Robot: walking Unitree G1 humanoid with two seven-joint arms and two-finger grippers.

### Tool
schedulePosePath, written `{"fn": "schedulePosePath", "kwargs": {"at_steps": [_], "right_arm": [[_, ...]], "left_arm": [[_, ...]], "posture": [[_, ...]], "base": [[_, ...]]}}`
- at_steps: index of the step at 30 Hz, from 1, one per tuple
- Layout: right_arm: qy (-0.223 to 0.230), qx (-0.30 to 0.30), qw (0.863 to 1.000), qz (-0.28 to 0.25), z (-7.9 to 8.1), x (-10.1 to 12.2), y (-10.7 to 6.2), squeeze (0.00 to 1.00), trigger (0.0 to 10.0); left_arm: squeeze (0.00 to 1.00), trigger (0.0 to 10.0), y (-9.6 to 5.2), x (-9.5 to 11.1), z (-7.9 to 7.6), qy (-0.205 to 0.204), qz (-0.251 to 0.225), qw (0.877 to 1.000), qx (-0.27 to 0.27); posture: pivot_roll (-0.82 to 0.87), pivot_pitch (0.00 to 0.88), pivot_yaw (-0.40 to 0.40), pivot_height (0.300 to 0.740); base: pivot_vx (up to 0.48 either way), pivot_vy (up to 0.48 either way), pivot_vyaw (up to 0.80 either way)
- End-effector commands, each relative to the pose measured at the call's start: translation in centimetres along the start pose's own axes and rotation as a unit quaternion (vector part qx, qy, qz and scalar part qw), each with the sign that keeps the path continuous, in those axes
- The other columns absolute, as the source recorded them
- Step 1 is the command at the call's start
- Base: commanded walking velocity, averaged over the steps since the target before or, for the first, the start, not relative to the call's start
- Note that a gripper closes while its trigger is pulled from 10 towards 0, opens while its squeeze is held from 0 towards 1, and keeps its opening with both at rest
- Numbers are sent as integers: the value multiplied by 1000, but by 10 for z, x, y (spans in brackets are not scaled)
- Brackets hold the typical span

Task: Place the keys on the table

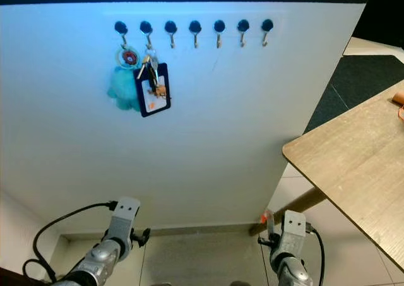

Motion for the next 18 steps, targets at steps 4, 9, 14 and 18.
{"fn": "schedulePosePath", "kwargs": {"at_steps": [4,9,14,18], "right_arm": [[-12,2,1000,24,2,-11,-1,0,10000],[-9,7,1000,29,2,-15,-3,0,10000],[-18,14,999,34,3,-18,-4,0,10000],[-21,13,999,32,1,-16,-4,0,10000]], "left_arm": [[0,10000,-1,-6,-1,-2,3,1000,2],[0,10000,-2,-11,-4,-5,6,1000,1],[0,10000,-2,-11,-11,-12,1,1000,-12],[0,10000,-1,-5,-14,-12,-18,1000,-17]], "posture": [[7,0,-3,740],[7,0,-8,740],[7,0,-9,740],[6,0,-9,740]], "base": [[0,0,-438],[0,0,-800],[0,0,-800],[0,0,-800]]}}
Point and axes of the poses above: a point about 5 cm out from each wrist's last joint towards the gripper, its own y axis pointing out of the wrist towards the gripper, its own x axis along the axis of the wrist's last joint, z = x × y, the point moved 5 cm from there along y, pointing out of the wrist towards the gripper, and after that the axes turned 6 degrees about -y, right-handed, at the moved point
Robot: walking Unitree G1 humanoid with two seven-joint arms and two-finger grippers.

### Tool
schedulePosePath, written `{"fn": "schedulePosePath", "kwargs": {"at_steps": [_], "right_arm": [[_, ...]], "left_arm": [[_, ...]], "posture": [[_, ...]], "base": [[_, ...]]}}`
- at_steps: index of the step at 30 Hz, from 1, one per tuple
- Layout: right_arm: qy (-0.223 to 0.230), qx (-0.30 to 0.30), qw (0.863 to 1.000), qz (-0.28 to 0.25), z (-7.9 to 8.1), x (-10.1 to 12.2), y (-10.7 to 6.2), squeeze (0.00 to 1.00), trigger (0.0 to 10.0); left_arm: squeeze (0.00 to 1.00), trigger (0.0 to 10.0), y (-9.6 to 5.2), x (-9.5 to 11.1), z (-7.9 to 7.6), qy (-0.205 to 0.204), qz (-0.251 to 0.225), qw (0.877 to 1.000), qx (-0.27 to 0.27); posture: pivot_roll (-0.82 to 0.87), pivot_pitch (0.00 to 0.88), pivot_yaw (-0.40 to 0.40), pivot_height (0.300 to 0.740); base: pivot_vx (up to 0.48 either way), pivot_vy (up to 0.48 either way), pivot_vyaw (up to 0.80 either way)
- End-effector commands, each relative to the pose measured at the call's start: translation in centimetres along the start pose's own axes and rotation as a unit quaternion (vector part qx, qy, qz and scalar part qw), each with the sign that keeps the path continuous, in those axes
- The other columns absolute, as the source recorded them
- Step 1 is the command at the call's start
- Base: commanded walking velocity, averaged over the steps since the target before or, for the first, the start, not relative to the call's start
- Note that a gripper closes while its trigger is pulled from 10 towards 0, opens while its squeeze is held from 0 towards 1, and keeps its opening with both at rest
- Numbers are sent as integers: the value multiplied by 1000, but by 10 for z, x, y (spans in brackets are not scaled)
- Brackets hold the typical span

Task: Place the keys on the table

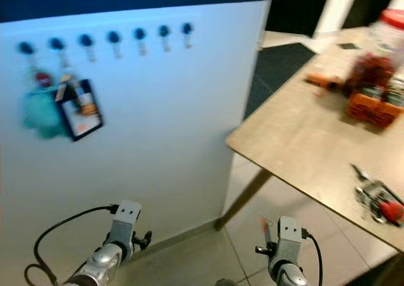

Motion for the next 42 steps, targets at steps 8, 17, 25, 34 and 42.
{"fn": "schedulePosePath", "kwargs": {"at_steps": [8,17,25,34,42], "right_arm": [[-4,1,1000,-2,-4,4,1,0,10000],[-21,19,1000,9,5,0,1,0,10000],[-20,26,999,13,13,-8,-1,0,10000],[-40,43,998,29,21,-19,-4,0,10000],[-65,62,995,37,27,-20,-3,0,10000]], "left_arm": [[0,10000,2,11,-4,-12,-30,999,0],[0,10000,-3,3,1,-9,-34,999,10],[0,10000,-6,-6,4,-4,-25,1000,11],[0,10000,-7,-8,6,-5,-27,999,23],[0,10000,-6,2,0,-1,-48,999,21]], "posture": [[19,22,-28,740],[45,38,-52,740],[35,77,-43,740],[30,107,-55,740],[41,98,-54,740]], "base": [[0,0,-800],[0,0,-800],[0,0,-800],[0,0,-800],[0,0,-781]]}}
Point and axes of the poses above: a point about 5 cm out from each wrist's last joint towards the gripper, its own y axis pointing out of the wrist towards the gripper, its own x axis along the axis of the wrist's last joint, z = x × y, the point moved 5 cm from there along y, pointing out of the wrist towards the gripper, and after that the axes turned 6 degrees about -y, right-handed, at the moved point
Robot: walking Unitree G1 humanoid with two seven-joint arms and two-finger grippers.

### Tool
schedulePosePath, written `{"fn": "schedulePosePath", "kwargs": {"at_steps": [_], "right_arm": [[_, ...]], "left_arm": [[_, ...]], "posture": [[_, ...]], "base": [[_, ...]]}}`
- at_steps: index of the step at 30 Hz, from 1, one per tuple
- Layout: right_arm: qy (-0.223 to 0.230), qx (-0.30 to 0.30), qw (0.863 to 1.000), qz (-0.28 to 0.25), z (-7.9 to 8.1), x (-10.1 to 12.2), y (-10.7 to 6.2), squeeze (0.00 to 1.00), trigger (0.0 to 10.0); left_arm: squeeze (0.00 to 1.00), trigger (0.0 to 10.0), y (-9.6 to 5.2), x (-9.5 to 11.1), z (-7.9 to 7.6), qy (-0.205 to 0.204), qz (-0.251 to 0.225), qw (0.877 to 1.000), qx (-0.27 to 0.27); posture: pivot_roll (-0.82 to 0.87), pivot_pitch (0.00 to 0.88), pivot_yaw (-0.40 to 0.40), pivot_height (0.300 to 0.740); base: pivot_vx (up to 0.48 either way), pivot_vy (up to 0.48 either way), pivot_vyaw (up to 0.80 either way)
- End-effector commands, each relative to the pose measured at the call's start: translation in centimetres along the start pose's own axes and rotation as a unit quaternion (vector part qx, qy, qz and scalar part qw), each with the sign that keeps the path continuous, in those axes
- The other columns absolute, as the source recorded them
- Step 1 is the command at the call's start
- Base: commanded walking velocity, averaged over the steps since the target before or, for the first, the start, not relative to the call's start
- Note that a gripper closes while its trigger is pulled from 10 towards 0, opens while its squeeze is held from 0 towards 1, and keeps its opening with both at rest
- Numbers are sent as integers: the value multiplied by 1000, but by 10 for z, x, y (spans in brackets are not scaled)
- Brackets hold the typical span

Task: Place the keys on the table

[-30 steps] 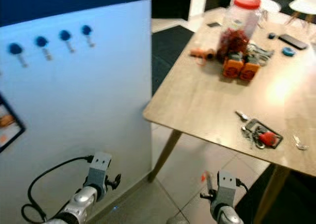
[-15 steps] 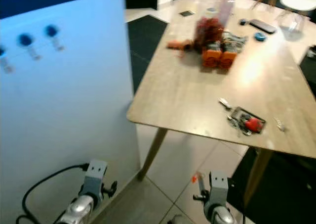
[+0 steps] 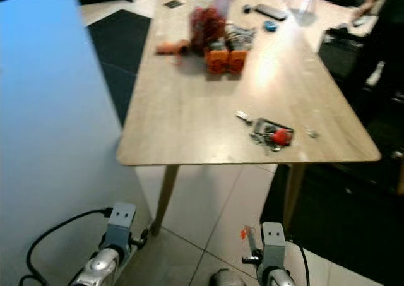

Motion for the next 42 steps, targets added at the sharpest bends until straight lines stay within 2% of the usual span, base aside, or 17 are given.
{"fn": "schedulePosePath", "kwargs": {"at_steps": [1,12,19,29,42], "right_arm": [[-8,12,1000,10,7,-5,0,0,10000],[-12,10,1000,8,9,-2,1,0,10000],[-5,7,1000,4,12,0,3,0,10000],[-2,3,1000,5,12,-1,2,0,10000],[-7,0,1000,12,8,-6,0,0,10000]], "left_arm": [[0,10000,-4,-12,-3,0,15,1000,-3],[0,10000,1,0,-10,7,3,1000,-18],[0,10000,4,7,-6,16,-2,1000,-21],[0,10000,5,9,-6,11,2,1000,-29],[0,10000,4,5,-13,5,9,999,-38]], "posture": [[37,97,-49,740],[49,94,-15,740],[72,95,19,740],[74,95,21,740],[64,98,8,740]], "base": [[0,0,0],[0,0,0],[0,0,0],[0,0,0],[0,-426,0]]}}
Point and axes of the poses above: a point about 5 cm out from each wrist's last joint towards the gripper, its own y axis pointing out of the wrist towards the gripper, its own x axis along the axis of the wrist's last joint, z = x × y, the point moved 5 cm from there along y, pointing out of the wrist towards the gripper, and after that the axes turned 6 degrees about -y, right-handed, at the moved point
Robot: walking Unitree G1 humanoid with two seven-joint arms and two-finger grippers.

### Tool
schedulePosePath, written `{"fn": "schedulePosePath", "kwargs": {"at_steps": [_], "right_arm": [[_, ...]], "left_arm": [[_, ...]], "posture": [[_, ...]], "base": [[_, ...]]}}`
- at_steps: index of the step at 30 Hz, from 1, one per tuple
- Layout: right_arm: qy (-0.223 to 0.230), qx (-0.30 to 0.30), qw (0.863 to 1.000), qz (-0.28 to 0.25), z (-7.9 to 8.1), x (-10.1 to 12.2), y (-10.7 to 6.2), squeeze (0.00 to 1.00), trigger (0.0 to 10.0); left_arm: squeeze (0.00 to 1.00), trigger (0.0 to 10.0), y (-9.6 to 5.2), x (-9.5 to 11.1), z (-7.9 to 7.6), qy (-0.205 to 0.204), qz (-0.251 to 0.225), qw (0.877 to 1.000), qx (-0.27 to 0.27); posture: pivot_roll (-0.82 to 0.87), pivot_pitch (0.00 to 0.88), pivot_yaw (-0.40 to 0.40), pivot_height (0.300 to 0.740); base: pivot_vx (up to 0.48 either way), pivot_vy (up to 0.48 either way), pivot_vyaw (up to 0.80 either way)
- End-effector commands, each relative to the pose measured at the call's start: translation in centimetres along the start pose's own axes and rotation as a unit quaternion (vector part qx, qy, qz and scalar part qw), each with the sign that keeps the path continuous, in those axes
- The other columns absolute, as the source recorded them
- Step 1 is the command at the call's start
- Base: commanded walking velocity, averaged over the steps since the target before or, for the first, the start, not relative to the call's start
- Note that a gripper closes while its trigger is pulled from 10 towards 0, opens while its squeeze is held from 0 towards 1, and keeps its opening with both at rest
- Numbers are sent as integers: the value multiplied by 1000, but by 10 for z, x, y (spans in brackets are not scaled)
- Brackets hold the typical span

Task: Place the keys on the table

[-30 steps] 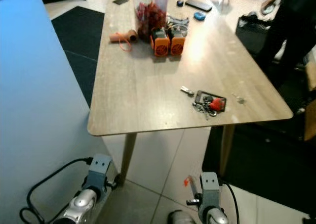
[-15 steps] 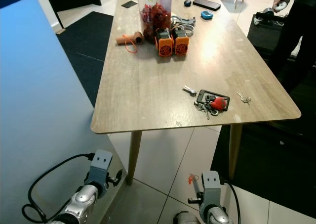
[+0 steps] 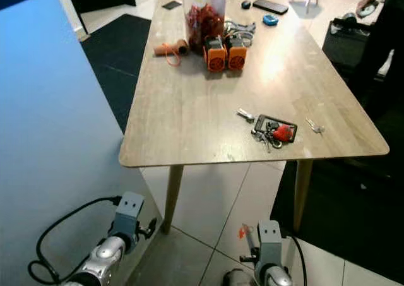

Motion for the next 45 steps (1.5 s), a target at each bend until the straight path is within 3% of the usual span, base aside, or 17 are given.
{"fn": "schedulePosePath", "kwargs": {"at_steps": [1,20,35,39,40,41,45], "right_arm": [[2,-6,1000,12,-4,-8,-3,0,10000],[-5,-3,1000,17,-2,-10,-3,0,10000],[-7,-4,1000,20,-4,-12,-4,0,10000],[-12,-17,1000,16,-14,-11,-6,0,10000],[-10,-29,999,14,-21,-12,-7,0,10000],[-3,-61,998,14,-38,-15,-12,0,10000],[-7,-90,996,4,-54,-13,-16,0,10000]], "left_arm": [[0,10000,0,-3,-5,-4,6,1000,-5],[0,10000,1,-2,-7,-6,5,1000,-5],[0,10000,3,4,-10,7,-3,1000,-8],[0,10000,3,4,-11,5,-7,1000,-6],[0,10000,3,4,-12,4,-8,1000,-5],[0,10000,3,4,-12,1,-9,1000,-1],[0,10000,3,4,-12,-1,-10,1000,0]], "posture": [[64,98,8,740],[65,97,10,740],[68,98,5,740],[65,95,-6,740],[63,93,-9,740],[60,87,-14,740],[60,85,-16,740]], "base": [[0,-480,0],[0,-447,0],[0,0,0],[0,0,0],[0,0,0],[0,0,0],[0,0,0]]}}
Point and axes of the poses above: a point about 5 cm out from each wrist's last joint towards the gripper, its own y axis pointing out of the wrist towards the gripper, its own x axis along the axis of the wrist's last joint, z = x × y, the point moved 5 cm from there along y, pointing out of the wrist towards the gripper, and after that the axes turned 6 degrees about -y, right-handed, at the moved point
